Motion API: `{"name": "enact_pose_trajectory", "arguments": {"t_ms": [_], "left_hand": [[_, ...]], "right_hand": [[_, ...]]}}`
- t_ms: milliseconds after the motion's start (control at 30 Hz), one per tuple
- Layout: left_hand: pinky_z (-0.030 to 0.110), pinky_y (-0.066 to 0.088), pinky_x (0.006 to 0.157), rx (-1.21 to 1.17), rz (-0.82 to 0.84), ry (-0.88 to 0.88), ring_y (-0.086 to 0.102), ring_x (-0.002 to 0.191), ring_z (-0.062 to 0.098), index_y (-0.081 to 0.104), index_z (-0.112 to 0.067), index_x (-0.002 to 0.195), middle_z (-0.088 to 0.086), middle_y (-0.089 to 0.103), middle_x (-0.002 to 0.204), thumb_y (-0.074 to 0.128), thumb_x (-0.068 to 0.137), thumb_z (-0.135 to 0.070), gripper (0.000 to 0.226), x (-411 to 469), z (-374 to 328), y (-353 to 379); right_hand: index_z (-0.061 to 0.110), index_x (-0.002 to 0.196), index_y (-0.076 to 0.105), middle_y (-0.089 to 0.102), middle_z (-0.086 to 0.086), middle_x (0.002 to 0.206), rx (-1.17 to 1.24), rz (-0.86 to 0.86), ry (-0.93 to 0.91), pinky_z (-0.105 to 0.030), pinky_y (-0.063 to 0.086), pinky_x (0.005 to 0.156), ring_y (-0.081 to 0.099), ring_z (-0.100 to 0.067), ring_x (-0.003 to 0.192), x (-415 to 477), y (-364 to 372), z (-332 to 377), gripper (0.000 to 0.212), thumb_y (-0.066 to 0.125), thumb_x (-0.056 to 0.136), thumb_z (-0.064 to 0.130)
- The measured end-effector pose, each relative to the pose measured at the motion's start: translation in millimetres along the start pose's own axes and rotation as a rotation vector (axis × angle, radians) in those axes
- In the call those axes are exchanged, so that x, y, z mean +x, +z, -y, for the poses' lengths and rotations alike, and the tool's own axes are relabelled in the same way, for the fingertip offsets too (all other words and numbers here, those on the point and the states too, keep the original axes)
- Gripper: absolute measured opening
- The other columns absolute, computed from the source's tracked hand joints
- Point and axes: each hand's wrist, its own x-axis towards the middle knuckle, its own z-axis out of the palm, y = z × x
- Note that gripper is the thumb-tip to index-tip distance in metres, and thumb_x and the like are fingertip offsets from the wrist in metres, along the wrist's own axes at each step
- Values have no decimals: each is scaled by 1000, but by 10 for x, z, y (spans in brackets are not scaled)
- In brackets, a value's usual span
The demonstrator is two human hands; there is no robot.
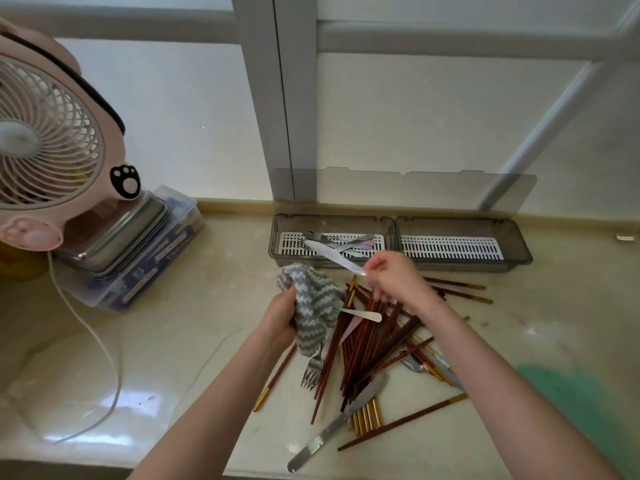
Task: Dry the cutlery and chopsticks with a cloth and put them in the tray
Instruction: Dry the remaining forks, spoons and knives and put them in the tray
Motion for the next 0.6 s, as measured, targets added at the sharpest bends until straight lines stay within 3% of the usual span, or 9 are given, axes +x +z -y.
{"name": "enact_pose_trajectory", "arguments": {"t_ms": [67, 133, 267, 400, 500, 600], "left_hand": [[33, 57, 65, 1, 33, 56, 67, 83, 25, 60, -1, 105, 15, 68, 96, 48, 96, -19, 23, -12, 28, 114], [29, 56, 62, 18, 18, 108, 67, 72, 22, 62, 0, 92, 12, 70, 80, 50, 94, -11, 16, -30, 54, 204], [34, 54, 68, 132, -173, 170, 65, 64, 25, 65, 3, 79, 12, 69, 67, 69, 78, -1, 6, 47, 28, 213], [20, 51, 43, 103, -222, 154, 62, 42, 13, 61, 2, 75, 2, 66, 50, 66, 78, 6, 7, 100, -100, 176], [19, 50, 42, 99, -273, 145, 61, 40, 11, 59, 1, 76, 1, 65, 49, 67, 78, 5, 9, 171, -214, 116], [25, 51, 51, 84, -310, 126, 62, 56, 17, 57, -1, 79, 7, 64, 69, 66, 79, 4, 10, 253, -308, 22]], "right_hand": [[6, 88, 58, 60, -7, 69, 236, 55, -11, -16, 41, 41, 52, -10, 44, -53, 234, -39, 4, 56, 90, 3], [7, 81, 56, 57, -7, 63, 320, 34, -4, -19, 38, 36, 50, -9, 39, -73, 468, -90, 11, 56, 90, 0], [10, 71, 52, 53, -5, 55, 368, -46, 37, -22, 34, 36, 47, -9, 36, -154, 744, -135, 23, 54, 90, -3], [17, 65, 54, 57, 0, 59, 248, -138, -56, -24, 41, 55, 51, -11, 49, -188, 758, -173, 25, 64, 85, 5], [15, 70, 59, 58, 4, 64, 136, -153, -131, -10, 37, 52, 51, -6, 57, -194, 696, -183, 18, 68, 85, 12], [13, 75, 61, 59, 4, 67, 69, -142, -175, -9, 39, 53, 53, -7, 61, -197, 610, -212, 11, 67, 85, 12]]}}
